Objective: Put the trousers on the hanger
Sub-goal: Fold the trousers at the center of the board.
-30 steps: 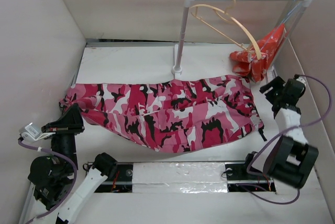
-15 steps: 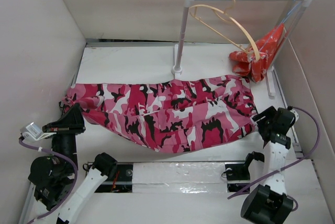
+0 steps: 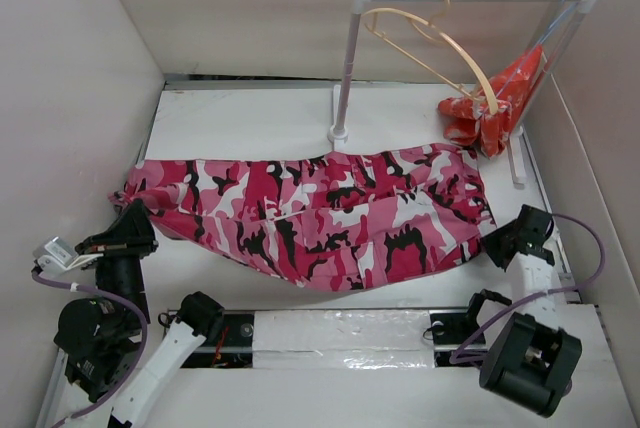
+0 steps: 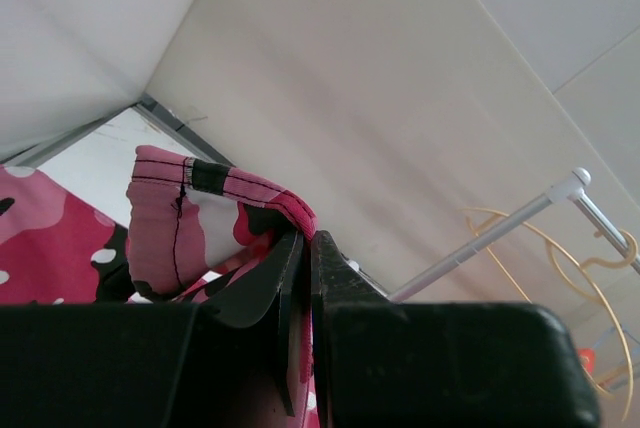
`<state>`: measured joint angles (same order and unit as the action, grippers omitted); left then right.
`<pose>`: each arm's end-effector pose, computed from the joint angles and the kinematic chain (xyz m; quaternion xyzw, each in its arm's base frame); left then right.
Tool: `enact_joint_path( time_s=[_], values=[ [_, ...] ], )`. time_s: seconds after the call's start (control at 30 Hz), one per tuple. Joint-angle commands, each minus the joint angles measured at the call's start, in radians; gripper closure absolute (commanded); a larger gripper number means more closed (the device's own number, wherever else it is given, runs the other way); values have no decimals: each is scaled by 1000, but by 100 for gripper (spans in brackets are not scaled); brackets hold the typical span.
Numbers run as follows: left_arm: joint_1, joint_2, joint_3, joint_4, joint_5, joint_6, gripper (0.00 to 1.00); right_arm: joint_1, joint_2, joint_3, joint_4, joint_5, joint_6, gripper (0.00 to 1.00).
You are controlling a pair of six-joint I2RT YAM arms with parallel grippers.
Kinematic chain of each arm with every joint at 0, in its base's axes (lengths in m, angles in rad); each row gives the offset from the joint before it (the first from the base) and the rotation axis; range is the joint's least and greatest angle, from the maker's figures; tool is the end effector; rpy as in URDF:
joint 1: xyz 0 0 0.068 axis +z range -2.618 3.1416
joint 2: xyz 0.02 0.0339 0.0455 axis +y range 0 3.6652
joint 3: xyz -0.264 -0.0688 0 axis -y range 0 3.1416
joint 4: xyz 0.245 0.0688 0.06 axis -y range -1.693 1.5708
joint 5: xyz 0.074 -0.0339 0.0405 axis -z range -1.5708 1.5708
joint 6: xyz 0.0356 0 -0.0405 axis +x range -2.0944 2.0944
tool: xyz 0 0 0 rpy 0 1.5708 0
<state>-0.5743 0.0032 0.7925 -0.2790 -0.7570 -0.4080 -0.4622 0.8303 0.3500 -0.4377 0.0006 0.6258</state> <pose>-0.0093 0.0351 0.3793 -0.2787 0.4948 -0.2133 0.7950 0.1374 -0.0685 0.1613 0.4903 0.8104 0.0259 0.3196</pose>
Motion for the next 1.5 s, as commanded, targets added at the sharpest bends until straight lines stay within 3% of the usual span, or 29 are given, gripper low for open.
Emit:
enact_joint_path(
  time_s=[0.0,0.03,0.1,0.23,0.5,0.7,0.93,1.03,1.1,1.2,1.3,1.47],
  values=[
    [4,-236,36,37,-68,14,100,8,53,1,125,16,-11,60],
    [4,-236,40,34,-79,12,100,8,59,9,135,18,-15,72],
    [4,-236,44,27,-96,12,100,8,72,38,152,29,-20,85],
    [4,-235,48,14,-114,3,100,-18,76,119,129,15,-31,100],
    [4,-230,59,3,-183,11,100,-55,-109,349,-148,234,-98,100],
    [-96,-230,139,-32,-376,40,100,-64,-266,415,-284,257,-136,100],
    [-162,-178,156,-55,-420,44,100,2,-365,559,-398,307,-205,100],
    [-162,-108,162,-133,-392,-1,100,49,-341,605,-398,387,-291,100],
    [-171,-36,154,-235,-393,-115,100,88,-318,603,-366,412,-330,100],
    [-193,9,119,-241,-396,-118,100,88,-225,583,-267,340,-371,100],
    [-237,90,180,-454,-505,-321,100,88,-62,596,-173,262,-370,100],
    [-367,211,191,-572,-649,-403,100,99,166,676,-63,208,-359,100]
  ],
)
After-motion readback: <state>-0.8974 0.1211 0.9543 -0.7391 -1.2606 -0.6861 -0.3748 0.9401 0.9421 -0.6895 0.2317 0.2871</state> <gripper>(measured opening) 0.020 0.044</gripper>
